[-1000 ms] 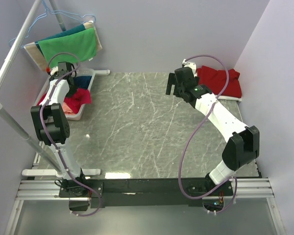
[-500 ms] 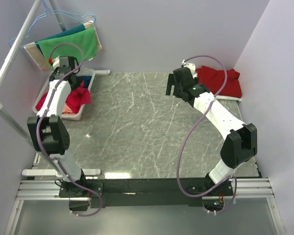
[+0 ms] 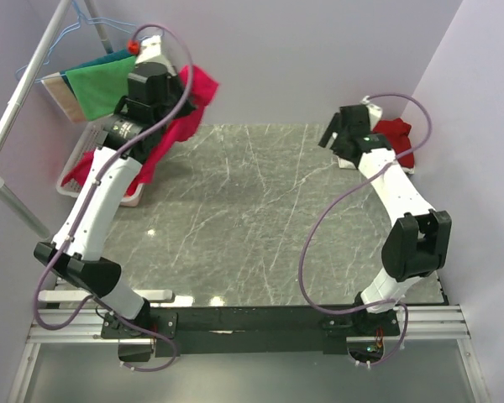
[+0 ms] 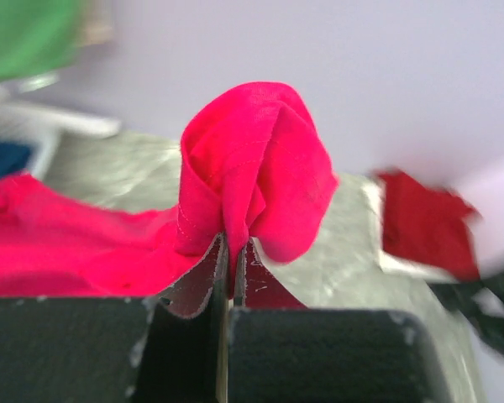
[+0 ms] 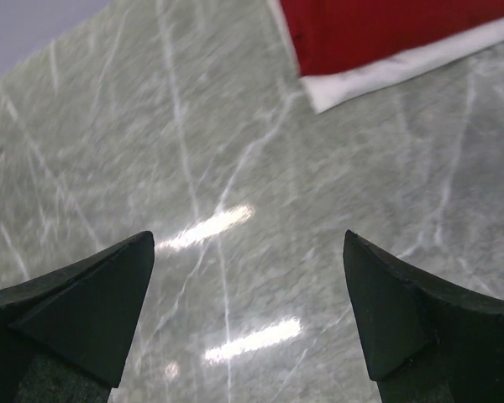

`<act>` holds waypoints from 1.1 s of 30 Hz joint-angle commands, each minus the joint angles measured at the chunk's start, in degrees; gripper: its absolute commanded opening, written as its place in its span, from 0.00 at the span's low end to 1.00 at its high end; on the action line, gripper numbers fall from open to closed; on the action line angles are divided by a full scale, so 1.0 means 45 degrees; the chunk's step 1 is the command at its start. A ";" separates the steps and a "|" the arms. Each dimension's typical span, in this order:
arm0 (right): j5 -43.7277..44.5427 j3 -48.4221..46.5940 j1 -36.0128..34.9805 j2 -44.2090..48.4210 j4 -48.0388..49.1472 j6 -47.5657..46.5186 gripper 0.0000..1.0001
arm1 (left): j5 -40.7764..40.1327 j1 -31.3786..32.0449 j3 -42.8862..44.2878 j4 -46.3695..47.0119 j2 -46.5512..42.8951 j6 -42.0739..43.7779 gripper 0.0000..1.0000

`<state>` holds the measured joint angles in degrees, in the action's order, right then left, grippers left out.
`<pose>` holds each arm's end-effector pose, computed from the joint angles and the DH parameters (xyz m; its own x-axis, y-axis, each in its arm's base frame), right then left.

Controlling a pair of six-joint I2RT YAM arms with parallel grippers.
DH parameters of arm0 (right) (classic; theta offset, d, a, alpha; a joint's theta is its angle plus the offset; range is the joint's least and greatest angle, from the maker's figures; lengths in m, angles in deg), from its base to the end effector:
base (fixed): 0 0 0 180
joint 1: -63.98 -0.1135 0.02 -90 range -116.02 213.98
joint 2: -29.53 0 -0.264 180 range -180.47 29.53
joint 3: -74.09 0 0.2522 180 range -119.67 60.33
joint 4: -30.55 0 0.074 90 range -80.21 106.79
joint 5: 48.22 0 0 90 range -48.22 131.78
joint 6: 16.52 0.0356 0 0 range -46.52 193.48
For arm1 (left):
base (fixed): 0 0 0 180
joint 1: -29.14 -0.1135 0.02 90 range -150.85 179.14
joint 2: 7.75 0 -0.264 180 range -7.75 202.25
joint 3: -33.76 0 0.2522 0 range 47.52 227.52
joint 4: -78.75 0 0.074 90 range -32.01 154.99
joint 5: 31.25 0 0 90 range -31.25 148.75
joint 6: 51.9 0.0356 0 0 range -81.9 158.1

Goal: Fold and stack the t-shirts
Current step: Grab the tshirt from the pile, then move the tshirt to the center of the board

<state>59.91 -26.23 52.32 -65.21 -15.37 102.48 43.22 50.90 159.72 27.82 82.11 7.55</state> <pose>0.3695 0.0649 0.3313 -0.5350 0.3600 -0.7643 0.3425 0.9194 0.1934 0.3080 -0.1127 0.4984 -0.2641 -0.4219 -0.8673 -0.0202 0.9015 -0.4323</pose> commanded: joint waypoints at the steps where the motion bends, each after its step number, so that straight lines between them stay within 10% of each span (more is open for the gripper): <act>1: -0.0591 0.0056 0.0774 0.0896 0.0155 0.0725 0.99 | 0.0894 0.1978 0.2324 0.1169 0.0008 0.1493 0.01; 8: -0.1176 0.0798 0.1126 0.1326 0.0506 0.1076 0.98 | 0.0484 0.4848 0.5555 0.1497 0.1085 0.3154 0.01; 16: -0.1158 0.1697 0.1204 0.1931 0.0741 0.1155 0.98 | 0.0739 0.5692 0.2236 0.4294 -0.0751 0.4053 0.01; 21: -0.1158 0.1795 0.1244 0.1932 0.0546 0.1213 0.98 | -0.3098 0.5711 0.0368 0.4313 -0.0634 0.4151 0.01; 33: -0.1782 0.3552 0.1224 0.2810 0.1131 0.0667 0.98 | -0.5066 0.4873 -0.4519 0.2655 0.1531 0.0149 0.01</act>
<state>53.02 -11.94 57.54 -56.55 -12.68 106.87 22.66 75.06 143.31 42.86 86.85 16.27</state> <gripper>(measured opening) 0.978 0.035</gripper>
